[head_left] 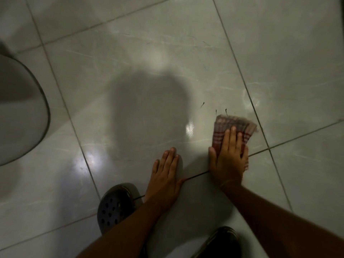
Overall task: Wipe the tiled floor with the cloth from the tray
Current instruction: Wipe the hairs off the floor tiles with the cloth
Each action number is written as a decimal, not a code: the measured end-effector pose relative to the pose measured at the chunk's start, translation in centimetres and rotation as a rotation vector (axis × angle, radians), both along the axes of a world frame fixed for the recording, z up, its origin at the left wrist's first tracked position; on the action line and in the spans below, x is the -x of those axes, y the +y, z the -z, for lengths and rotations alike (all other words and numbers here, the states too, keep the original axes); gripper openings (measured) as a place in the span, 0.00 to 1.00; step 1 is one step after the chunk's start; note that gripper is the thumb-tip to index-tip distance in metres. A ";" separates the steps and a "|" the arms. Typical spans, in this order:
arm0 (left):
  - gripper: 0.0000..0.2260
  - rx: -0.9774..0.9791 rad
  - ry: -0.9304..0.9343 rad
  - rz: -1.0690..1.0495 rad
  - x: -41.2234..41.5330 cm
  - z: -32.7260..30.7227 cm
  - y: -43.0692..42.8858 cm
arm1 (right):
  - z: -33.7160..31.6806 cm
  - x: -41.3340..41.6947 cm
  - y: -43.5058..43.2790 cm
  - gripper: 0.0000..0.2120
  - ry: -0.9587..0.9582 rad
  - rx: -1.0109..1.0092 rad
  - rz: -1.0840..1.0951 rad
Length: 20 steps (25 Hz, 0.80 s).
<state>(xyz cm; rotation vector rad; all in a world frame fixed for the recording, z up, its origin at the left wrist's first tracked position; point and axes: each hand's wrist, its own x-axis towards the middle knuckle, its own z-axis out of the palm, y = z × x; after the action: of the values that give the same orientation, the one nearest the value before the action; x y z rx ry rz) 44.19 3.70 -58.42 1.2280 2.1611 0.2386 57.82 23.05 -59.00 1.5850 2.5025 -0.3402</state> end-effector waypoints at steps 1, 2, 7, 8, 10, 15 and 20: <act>0.34 -0.005 -0.013 -0.001 0.0 0.1 0.0 | 0.0 -0.6 -2.9 0.39 -0.008 0.013 -0.032; 0.34 -0.011 -0.028 -0.001 0.1 0.2 -0.1 | 0.0 -0.9 -5.6 0.39 -0.011 0.029 -0.072; 0.35 -0.032 -0.083 -0.017 0.1 0.3 -0.2 | 0.4 0.3 -9.8 0.40 0.033 0.073 -0.202; 0.35 -0.037 -0.077 -0.011 0.2 0.4 -0.2 | 0.4 0.7 -8.6 0.39 0.047 0.067 -0.199; 0.35 -0.032 -0.074 -0.006 0.4 0.3 -0.2 | 0.5 1.5 -4.7 0.39 0.065 0.021 -0.121; 0.35 -0.024 -0.075 0.010 0.4 0.2 -0.4 | 1.0 4.8 8.8 0.38 0.084 -0.049 0.294; 0.35 -0.010 -0.065 0.002 0.4 0.1 -0.1 | 0.5 6.8 5.7 0.40 0.070 -0.022 0.099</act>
<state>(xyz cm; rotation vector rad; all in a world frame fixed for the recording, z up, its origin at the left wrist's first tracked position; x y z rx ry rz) 43.77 3.60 -58.56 1.2117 2.1054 0.2849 50.99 28.76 -59.48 1.7391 2.4921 -0.3896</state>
